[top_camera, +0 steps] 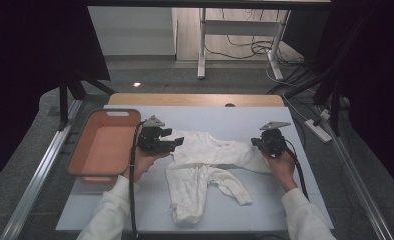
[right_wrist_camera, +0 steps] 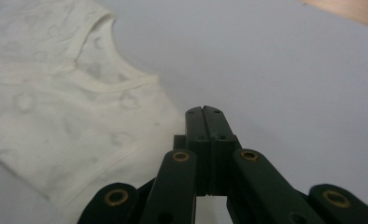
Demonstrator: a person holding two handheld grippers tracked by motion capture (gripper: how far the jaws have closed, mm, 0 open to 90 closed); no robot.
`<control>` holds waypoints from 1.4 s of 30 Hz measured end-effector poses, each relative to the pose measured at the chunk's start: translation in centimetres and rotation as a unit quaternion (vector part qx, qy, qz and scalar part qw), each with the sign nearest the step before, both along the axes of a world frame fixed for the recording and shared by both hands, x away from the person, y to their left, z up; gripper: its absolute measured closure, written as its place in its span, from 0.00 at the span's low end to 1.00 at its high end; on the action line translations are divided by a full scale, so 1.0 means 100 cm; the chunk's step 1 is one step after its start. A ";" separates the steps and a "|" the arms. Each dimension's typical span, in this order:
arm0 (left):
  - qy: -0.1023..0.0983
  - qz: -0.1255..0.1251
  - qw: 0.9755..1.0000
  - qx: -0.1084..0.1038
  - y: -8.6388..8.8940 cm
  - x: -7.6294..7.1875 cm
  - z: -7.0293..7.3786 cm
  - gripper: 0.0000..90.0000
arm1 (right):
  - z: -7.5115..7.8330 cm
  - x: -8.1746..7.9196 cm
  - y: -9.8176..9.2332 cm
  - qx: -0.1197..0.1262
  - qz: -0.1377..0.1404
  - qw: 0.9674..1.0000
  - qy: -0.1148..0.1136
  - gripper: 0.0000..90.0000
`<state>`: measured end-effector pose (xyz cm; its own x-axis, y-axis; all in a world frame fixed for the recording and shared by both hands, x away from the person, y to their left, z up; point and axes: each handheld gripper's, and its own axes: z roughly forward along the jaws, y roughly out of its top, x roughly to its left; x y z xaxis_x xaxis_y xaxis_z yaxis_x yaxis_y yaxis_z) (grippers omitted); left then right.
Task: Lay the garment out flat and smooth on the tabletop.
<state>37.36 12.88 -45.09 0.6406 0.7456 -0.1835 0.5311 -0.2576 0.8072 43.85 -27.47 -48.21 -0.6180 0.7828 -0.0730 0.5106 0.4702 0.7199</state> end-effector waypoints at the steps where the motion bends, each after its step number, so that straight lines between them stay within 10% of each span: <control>1: 0.000 0.000 1.000 0.001 0.000 0.000 0.000 0.41 | 0.002 0.002 -0.002 -0.001 -0.007 1.000 -0.005 1.00; 7: 0.002 0.000 1.000 0.001 -0.001 0.003 -0.002 0.41 | 0.001 0.017 -0.008 0.042 -0.003 0.999 0.033 0.92; 13: 0.001 -0.004 1.000 0.004 -0.003 0.003 -0.002 0.41 | -0.017 0.016 0.008 0.039 0.013 0.996 0.081 0.57; 18: 0.001 -0.006 1.000 0.004 -0.004 0.002 -0.001 0.41 | -0.030 0.013 0.020 -0.001 0.019 0.996 0.090 0.51; 24: 0.001 -0.008 1.000 0.004 -0.005 0.003 -0.002 0.41 | -0.029 0.003 0.028 -0.023 0.049 0.996 0.076 0.92; 29: -0.001 -0.006 1.000 0.004 -0.004 0.002 -0.001 0.41 | -0.027 0.000 0.032 -0.050 0.059 0.995 0.055 0.95; 42: 0.001 -0.005 1.000 0.006 -0.005 0.005 -0.003 0.41 | 0.019 0.039 0.012 -0.014 -0.012 1.000 -0.007 0.95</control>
<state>37.87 12.42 -45.34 0.6482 0.7412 -0.1747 0.5293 -0.2736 0.8031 47.71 -26.31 -46.32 -0.5972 0.7953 -0.1044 0.5116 0.4779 0.7140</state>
